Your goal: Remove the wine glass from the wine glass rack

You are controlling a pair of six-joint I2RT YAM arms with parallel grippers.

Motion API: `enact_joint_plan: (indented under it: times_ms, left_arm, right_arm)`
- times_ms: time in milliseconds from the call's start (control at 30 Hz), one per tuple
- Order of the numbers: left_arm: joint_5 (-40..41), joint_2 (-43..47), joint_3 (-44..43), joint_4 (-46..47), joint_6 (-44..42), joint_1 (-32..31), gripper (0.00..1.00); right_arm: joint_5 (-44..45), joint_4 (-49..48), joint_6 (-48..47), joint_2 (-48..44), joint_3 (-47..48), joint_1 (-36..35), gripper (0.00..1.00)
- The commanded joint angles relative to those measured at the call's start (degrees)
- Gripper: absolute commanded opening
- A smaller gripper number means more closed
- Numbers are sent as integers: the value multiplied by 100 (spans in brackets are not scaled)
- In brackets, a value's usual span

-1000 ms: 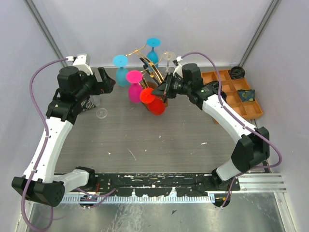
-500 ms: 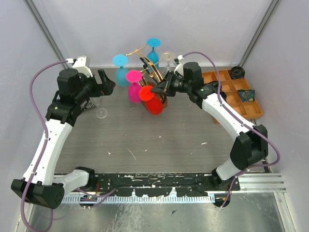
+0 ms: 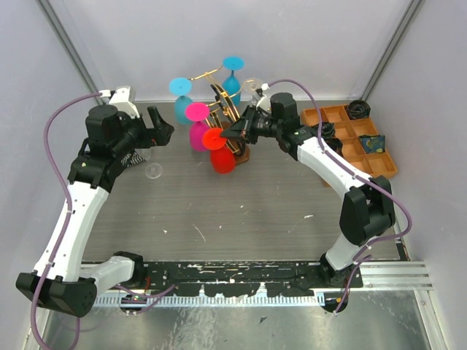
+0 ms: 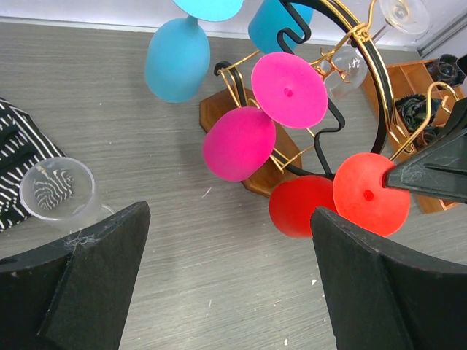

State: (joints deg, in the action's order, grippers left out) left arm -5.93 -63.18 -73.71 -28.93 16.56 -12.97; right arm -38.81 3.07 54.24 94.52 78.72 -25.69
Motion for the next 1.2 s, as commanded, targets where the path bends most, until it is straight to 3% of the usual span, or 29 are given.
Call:
enact_joint_plan:
  times_ms: [0, 467, 800, 1167]
  left_arm:
    - [-12, 86, 131, -59, 0, -20, 98]
    - [23, 106, 177, -81, 21, -21, 98]
    - [59, 188, 207, -157, -26, -18, 98]
    - [130, 266, 225, -206, -105, -20, 98]
  right_arm:
    - [-109, -389, 66, -265, 245, 19, 1]
    - [-270, -101, 21, 11, 779, -332, 1]
    - [90, 77, -145, 537, 1417, -341, 1]
    - [207, 300, -421, -462, 472, 164, 1]
